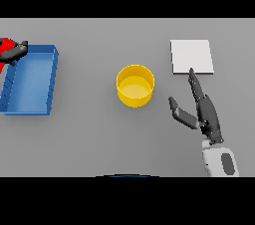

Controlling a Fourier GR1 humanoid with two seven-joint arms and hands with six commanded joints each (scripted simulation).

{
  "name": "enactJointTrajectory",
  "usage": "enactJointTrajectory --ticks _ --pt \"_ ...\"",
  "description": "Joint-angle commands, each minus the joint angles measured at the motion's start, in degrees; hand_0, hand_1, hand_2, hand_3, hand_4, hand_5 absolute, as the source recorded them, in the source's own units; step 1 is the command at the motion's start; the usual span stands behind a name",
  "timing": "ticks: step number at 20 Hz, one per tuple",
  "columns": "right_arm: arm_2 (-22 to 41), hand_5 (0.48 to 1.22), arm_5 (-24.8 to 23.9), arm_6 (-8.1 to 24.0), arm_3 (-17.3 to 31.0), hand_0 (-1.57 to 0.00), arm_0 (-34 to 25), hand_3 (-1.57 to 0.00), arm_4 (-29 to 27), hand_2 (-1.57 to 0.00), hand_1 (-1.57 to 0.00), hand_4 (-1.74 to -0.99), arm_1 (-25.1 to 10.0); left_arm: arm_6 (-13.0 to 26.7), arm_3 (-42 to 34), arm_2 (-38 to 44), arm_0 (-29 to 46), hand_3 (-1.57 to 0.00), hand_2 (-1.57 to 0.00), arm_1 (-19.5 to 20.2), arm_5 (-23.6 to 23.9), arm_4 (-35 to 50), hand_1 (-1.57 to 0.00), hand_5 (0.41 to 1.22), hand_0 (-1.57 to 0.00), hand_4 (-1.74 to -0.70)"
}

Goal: Pick up the red beaker and tilt it to pour out 1 green nut into yellow bowl. Pick up the yellow bowl and place it on the metallic measuring scale.

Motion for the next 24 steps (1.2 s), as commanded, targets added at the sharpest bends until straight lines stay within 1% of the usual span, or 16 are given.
enactJointTrajectory --ticks 1,2,4,5,8,9,10,11,12,14,15,17,18,20,22,24 --pt "0.04 0.671 -0.02 -0.51 0.44 0.00 0.20 0.00 -0.07 0.00 0.00 -1.150 0.24 -0.86 -1.23 0.65 1.61 -0.67 -0.65 -0.04 -1.73 2.13 -0.69 0.683 -0.75 -1.05" --pt "0.11 0.670 0.05 -0.76 -0.25 0.00 0.93 0.00 -0.11 0.00 0.00 -1.153 0.13 0.97 -2.15 -0.04 1.47 -0.54 -0.52 0.99 -3.53 2.04 -0.55 0.664 -0.60 -0.98" --pt "0.34 0.669 -0.21 -0.52 0.09 0.00 0.38 0.00 0.25 0.00 0.00 -1.155 0.45 2.30 -2.89 -1.65 2.13 -0.34 -0.33 1.97 -5.05 0.73 -0.35 0.644 -0.38 -0.88" --pt "0.46 0.670 -0.62 -0.40 0.00 0.00 0.21 0.00 0.79 0.00 0.00 -1.155 0.49 2.97 -1.96 -2.37 1.51 -0.28 -0.27 2.39 -5.86 -0.14 -0.28 0.632 -0.31 -0.84" --pt "0.59 0.665 -1.39 0.25 0.14 0.00 -0.08 0.00 2.13 0.00 0.00 -1.158 0.16 3.11 -0.28 -3.97 1.11 -0.14 -0.14 2.16 -4.78 -2.94 -0.14 0.627 -0.16 -0.80" --pt "0.23 0.665 -1.34 -0.27 -0.33 0.00 0.19 0.00 1.91 0.00 0.00 -1.157 -0.33 1.90 -0.02 -3.97 1.28 -0.11 -0.11 2.31 -4.49 -3.25 -0.11 0.627 -0.13 -0.79" --pt "0.78 0.657 -1.27 0.68 -1.43 0.00 0.34 0.00 2.35 0.00 0.00 -1.154 -0.31 0.85 0.26 -3.83 0.82 -0.09 -0.09 2.43 -3.86 -3.65 -0.09 0.631 -0.10 -0.78" --pt "0.71 0.644 -1.30 2.42 -0.87 0.00 -0.14 0.00 2.61 0.00 0.00 -1.144 -0.37 -0.20 0.28 -3.74 0.49 -0.07 -0.07 2.20 -3.56 -3.58 -0.07 0.631 -0.08 -0.78" --pt "1.75 0.631 -2.35 4.89 -0.93 0.00 -0.14 0.00 5.41 0.00 0.00 -1.131 -0.48 -1.01 -0.09 -3.29 0.24 -0.06 -0.06 1.98 -2.92 -3.24 -0.06 0.633 -0.06 -0.78" --pt "2.51 0.649 -0.40 3.84 -0.08 0.00 -2.22 0.00 6.46 0.00 0.00 -1.087 -2.58 -2.76 -1.33 -2.70 1.01 -0.04 -0.03 0.87 -2.07 -2.00 -0.04 0.644 -0.04 -0.78" --pt "3.26 0.662 1.10 3.80 0.46 0.00 -4.11 0.00 7.15 0.00 0.00 -1.080 -3.77 -2.86 -1.26 -2.39 0.89 -0.03 -0.03 0.43 -1.60 -1.68 -0.03 0.652 -0.03 -0.79" --pt "5.71 0.662 3.73 4.81 1.36 0.00 -7.30 0.00 11.23 0.00 0.00 -1.103 -7.19 -3.34 -2.37 -2.04 1.21 -0.02 -0.02 0.24 -1.81 -0.78 -0.02 0.661 -0.02 -0.80" --pt "7.08 0.649 4.50 6.12 1.40 0.00 -9.05 0.00 14.46 0.00 0.00 -1.122 -9.28 -3.37 -2.60 -2.31 1.48 -0.01 -0.01 -0.16 -1.68 -0.83 -0.01 0.666 -0.02 -0.80" --pt "9.22 0.631 6.39 5.28 2.94 0.00 -12.49 0.00 18.88 0.00 0.00 -1.132 -13.03 -2.73 -3.05 -2.52 1.71 -0.01 -0.01 -0.61 -1.36 -0.88 -0.01 0.678 -0.01 -0.80" --pt "12.25 0.627 8.48 4.95 5.01 0.00 -16.64 0.00 23.26 0.00 0.00 -1.142 -15.32 -2.49 -3.96 -2.52 2.54 -0.01 -0.01 -0.87 -1.34 -0.49 -0.01 0.687 -0.01 -0.81" --pt "15.39 0.632 11.07 3.61 6.74 0.00 -20.84 0.00 26.62 0.00 0.00 -1.152 -17.00 -2.30 -3.59 -1.97 2.41 0.00 0.00 -0.32 -1.90 -0.05 0.00 0.688 0.00 -0.81"
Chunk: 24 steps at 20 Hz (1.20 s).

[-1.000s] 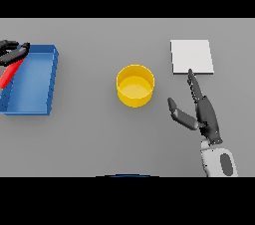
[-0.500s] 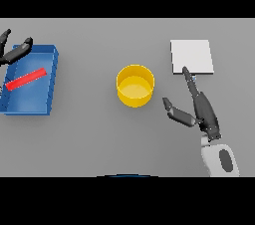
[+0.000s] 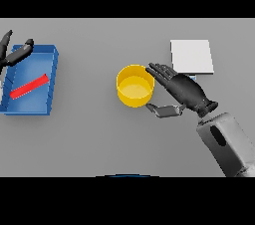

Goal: Pick up the red beaker and tilt it to pour out 1 green nut into yellow bowl. Pick up the yellow bowl and place it on the metallic measuring scale.

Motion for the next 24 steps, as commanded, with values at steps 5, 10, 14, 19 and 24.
enactJointTrajectory --ticks 5,10,14,19,24 --pt "6.50 0.643 3.96 -3.87 6.63 0.00 -8.25 0.00 6.33 0.00 0.00 -1.161 -1.62 -1.30 0.16 -0.31 0.47 0.00 0.00 -0.12 -0.52 -0.09 0.00 0.691 0.00 -0.80" --pt "10.72 0.644 6.93 -7.77 13.58 0.00 -13.81 0.00 8.87 0.00 0.00 -1.157 -1.04 -0.97 0.06 -0.11 0.29 0.00 0.00 0.26 -0.45 -0.24 0.00 0.696 0.00 -0.81" --pt "13.59 0.663 10.35 -8.23 18.50 0.00 -18.30 0.00 10.27 0.00 0.00 -1.159 0.54 -0.97 -0.27 0.18 0.48 0.00 0.00 0.84 -0.89 -0.03 0.00 0.701 0.00 -0.81" --pt "16.41 0.673 13.02 -7.48 23.81 0.00 -22.02 0.00 12.08 0.00 0.00 -1.177 2.60 -1.10 0.27 0.11 0.20 0.00 0.00 0.75 -1.33 0.02 0.00 0.706 0.00 -0.80" --pt "16.98 0.708 13.52 -8.10 28.15 0.00 -23.64 -0.02 12.39 0.00 0.00 -1.195 3.54 -1.45 -0.02 -0.07 1.04 0.00 0.00 1.27 -1.10 -0.63 0.00 0.711 0.00 -0.79"
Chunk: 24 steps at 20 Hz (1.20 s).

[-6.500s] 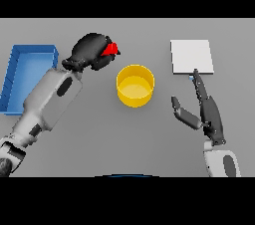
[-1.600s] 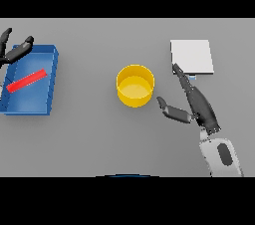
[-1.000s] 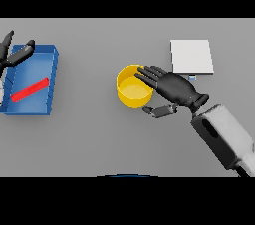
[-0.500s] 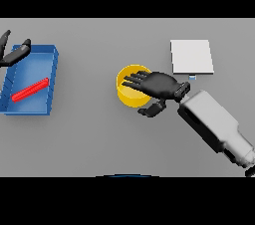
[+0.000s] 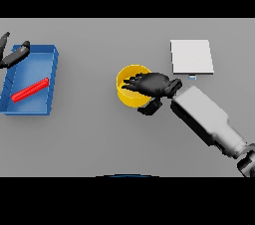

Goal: Pick up the red beaker and tilt it to pour out 1 green nut into yellow bowl. Pick up the yellow bowl and place it on the metallic measuring scale.

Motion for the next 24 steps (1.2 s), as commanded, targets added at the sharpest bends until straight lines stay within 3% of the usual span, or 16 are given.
enactJointTrajectory --ticks 1,3,4,5,6,7,9,11,14,17,24 --pt "-0.01 0.732 0.15 -0.48 -0.29 0.00 0.30 -0.04 -0.04 -0.01 0.00 -1.209 -0.55 -0.10 -0.01 0.05 -0.17 0.00 0.00 0.01 -0.33 0.26 0.00 0.713 0.00 -0.79" --pt "0.09 0.809 -0.15 0.61 0.25 -0.05 -0.25 -0.13 0.26 -0.09 -0.06 -1.261 0.34 0.12 0.15 -0.07 -0.59 0.00 0.00 -0.35 -0.20 0.23 0.00 0.712 0.00 -0.79" --pt "0.32 0.891 -0.48 0.17 0.81 -0.19 -0.45 -0.21 0.41 -0.19 -0.18 -1.309 0.85 0.29 0.63 -0.08 -1.22 0.00 0.00 -0.39 -0.13 0.05 0.00 0.711 0.00 -0.79" --pt "0.54 0.957 -0.57 -0.92 0.30 -0.45 -0.08 -0.32 0.43 -0.35 -0.41 -1.363 0.32 -0.30 0.91 -0.16 -0.78 0.00 0.00 -0.43 -0.10 -0.08 0.00 0.710 0.00 -0.79" --pt "0.56 1.010 -0.87 -2.13 0.52 -0.68 -0.06 -0.57 0.26 -0.59 -0.64 -1.435 0.06 -0.18 1.28 -0.31 -1.34 0.00 0.00 -0.63 -0.35 -0.08 0.00 0.710 0.00 -0.79" --pt "0.12 1.052 -0.53 -3.08 0.50 -0.86 -0.46 -0.68 -0.27 -0.79 -0.83 -1.492 -0.12 -0.95 1.51 -0.08 -1.01 0.00 0.00 -0.28 -0.32 -0.12 0.00 0.710 0.00 -0.79" --pt "0.63 1.113 -0.43 -2.27 -0.32 -1.11 -0.07 -0.88 -0.30 -1.07 -1.09 -1.578 -0.22 -0.44 0.90 -0.11 -0.83 0.00 0.00 -0.25 -0.24 -0.06 0.00 0.707 0.00 -0.79" --pt "0.58 1.152 0.79 -1.36 -1.20 -1.28 0.27 -1.03 -1.12 -1.19 -1.27 -1.637 -0.63 -0.15 1.45 -0.06 -1.04 0.00 0.00 0.29 -0.79 -0.17 0.00 0.712 0.00 -0.78" --pt "0.32 1.186 2.52 -0.63 -1.82 -1.42 -0.31 -1.13 -1.95 -1.32 -1.41 -1.688 -1.20 -0.21 1.18 -0.48 -1.50 0.00 0.00 -0.41 -0.16 -0.54 0.00 0.710 0.00 -0.78" --pt "0.22 1.203 2.70 -0.49 -2.90 -1.49 -0.42 -1.20 -2.55 -1.36 -1.49 -1.714 -1.79 0.37 0.28 -0.20 -1.25 0.00 0.00 -0.22 -1.00 0.45 0.00 0.704 0.00 -0.79" --pt "-2.78 1.217 7.99 3.64 -9.47 -1.55 -1.75 -1.15 -5.57 -1.49 -1.55 -1.735 -5.24 -0.10 -0.58 -0.42 -0.63 0.00 0.00 -0.01 -0.32 -0.11 0.00 0.702 0.00 -0.78"
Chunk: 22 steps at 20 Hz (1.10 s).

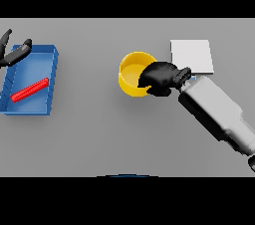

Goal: Pick up the red beaker and tilt it to pour out 1 green nut into yellow bowl. Pick up the yellow bowl and place it on the metallic measuring scale.

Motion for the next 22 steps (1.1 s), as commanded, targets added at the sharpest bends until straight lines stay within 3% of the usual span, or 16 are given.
enactJointTrajectory --ticks 1,5,8,10,13,22 --pt "-0.38 1.218 0.33 0.76 -1.17 -1.56 0.41 -1.20 -0.19 -1.45 -1.56 -1.736 -0.67 0.02 0.36 0.19 -0.29 0.00 0.00 -0.07 -0.11 0.24 0.00 0.702 0.00 -0.78" --pt "-1.38 1.219 0.90 2.27 -5.07 -1.57 1.86 -1.18 -0.40 -1.49 -1.57 -1.739 -3.73 -0.48 0.90 1.03 -0.56 0.00 0.00 0.09 -1.05 1.55 0.00 0.702 0.00 -0.80" --pt "-3.32 1.220 0.61 4.27 -4.88 -1.53 1.25 -1.18 -0.70 -1.52 -1.57 -1.740 -5.12 -0.09 0.44 0.89 -0.38 0.00 0.00 -0.21 -1.14 1.80 0.00 0.703 0.00 -0.81" --pt "-4.72 1.220 -0.51 3.57 -4.37 -1.54 0.61 -1.18 -0.92 -1.49 -1.57 -1.740 -6.81 0.61 -0.49 1.34 0.37 0.00 0.00 -0.06 -0.93 2.39 0.00 0.717 0.00 -0.82" --pt "-6.26 1.221 -4.83 2.06 -0.96 -1.56 -0.15 -1.16 -0.13 -1.53 -1.57 -1.741 -8.33 2.04 -1.27 1.38 0.52 0.00 0.00 0.01 -1.08 2.77 0.00 0.733 0.00 -0.83" --pt "-10.14 1.221 -13.11 0.72 16.15 -1.57 -5.16 -1.17 0.73 -1.53 -1.57 -1.741 -9.09 5.44 -4.31 1.37 1.39 0.00 0.00 -0.32 0.26 3.03 0.00 0.762 0.00 -0.86"
